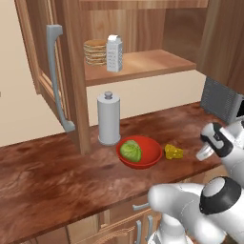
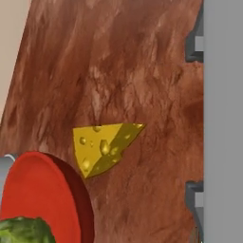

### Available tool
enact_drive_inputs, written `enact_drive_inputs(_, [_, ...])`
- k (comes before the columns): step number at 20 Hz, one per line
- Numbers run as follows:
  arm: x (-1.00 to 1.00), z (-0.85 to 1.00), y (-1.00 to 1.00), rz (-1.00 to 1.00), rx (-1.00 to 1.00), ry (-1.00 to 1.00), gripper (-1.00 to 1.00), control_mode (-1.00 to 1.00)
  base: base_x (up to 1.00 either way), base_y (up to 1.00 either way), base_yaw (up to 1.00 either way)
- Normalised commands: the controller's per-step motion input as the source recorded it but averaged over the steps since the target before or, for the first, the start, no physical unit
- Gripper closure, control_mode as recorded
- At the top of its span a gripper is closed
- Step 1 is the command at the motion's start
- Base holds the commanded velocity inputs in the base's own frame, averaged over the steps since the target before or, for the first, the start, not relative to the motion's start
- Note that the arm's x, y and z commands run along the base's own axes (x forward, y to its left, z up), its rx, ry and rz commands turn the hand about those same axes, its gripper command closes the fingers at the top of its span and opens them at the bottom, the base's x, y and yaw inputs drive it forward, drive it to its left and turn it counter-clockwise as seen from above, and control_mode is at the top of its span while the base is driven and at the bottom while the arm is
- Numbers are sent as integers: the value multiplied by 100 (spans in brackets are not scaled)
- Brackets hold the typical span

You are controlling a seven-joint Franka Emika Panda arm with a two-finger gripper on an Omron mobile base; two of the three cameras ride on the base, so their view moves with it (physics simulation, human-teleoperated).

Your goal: Pick the cheese from the fridge and the cheese grater from the cabinet and place them next to the salad bowl.

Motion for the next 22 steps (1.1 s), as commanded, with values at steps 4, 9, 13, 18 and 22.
enact_drive_inputs(4, [-52,60,-3,-24,0,0,-100,-100,0,0,0])
enact_drive_inputs(9, [-8,88,16,-41,-13,12,-100,-100,0,0,0])
enact_drive_inputs(13, [-10,86,34,-44,-17,26,-100,-100,0,0,0])
enact_drive_inputs(18, [-10,51,47,-28,-15,26,-100,-100,0,0,0])
enact_drive_inputs(22, [-14,20,17,-13,-2,10,-100,-100,0,0,0])
